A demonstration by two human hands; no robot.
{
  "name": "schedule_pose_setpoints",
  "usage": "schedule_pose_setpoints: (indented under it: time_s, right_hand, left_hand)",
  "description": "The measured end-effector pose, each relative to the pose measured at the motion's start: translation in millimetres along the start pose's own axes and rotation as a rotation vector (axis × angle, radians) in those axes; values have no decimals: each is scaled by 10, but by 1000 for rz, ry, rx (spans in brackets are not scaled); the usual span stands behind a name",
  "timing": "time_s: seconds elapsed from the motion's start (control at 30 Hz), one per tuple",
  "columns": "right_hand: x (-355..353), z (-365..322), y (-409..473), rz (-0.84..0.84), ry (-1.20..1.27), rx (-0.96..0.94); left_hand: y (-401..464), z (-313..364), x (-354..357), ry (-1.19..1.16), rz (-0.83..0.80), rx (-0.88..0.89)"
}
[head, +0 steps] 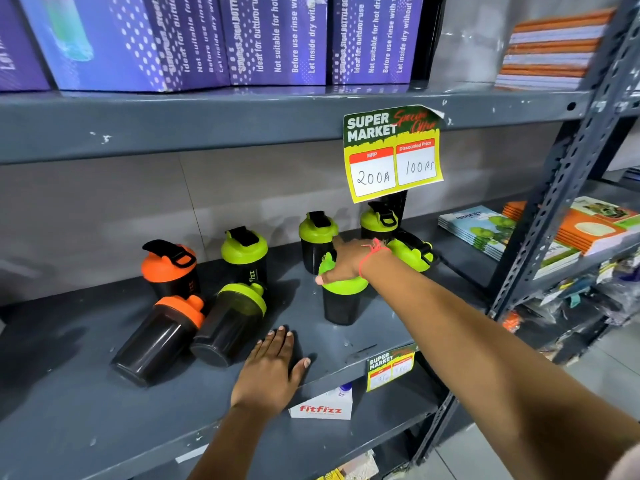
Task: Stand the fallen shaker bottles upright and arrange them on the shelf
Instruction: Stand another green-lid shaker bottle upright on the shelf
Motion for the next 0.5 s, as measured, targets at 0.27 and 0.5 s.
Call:
schedule_pose_setpoints:
  time_s: [0.27, 0.5]
  right_hand:
    - [-75, 27, 20, 25, 51, -82]
    - [-70, 9, 9, 61, 19, -16]
  left_hand:
    - [-29, 41, -27, -11, 4, -19]
    - [-96, 77, -48, 12, 19, -75]
Point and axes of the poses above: each hand's wrist, its own y-axis towards the middle knuckle, its own x-axis out of the palm, z = x × y, the point moved 3 cm from there along y, towards the middle knuckle, and after that the axes turned 10 degrees about -y, right-handed, at the moved point
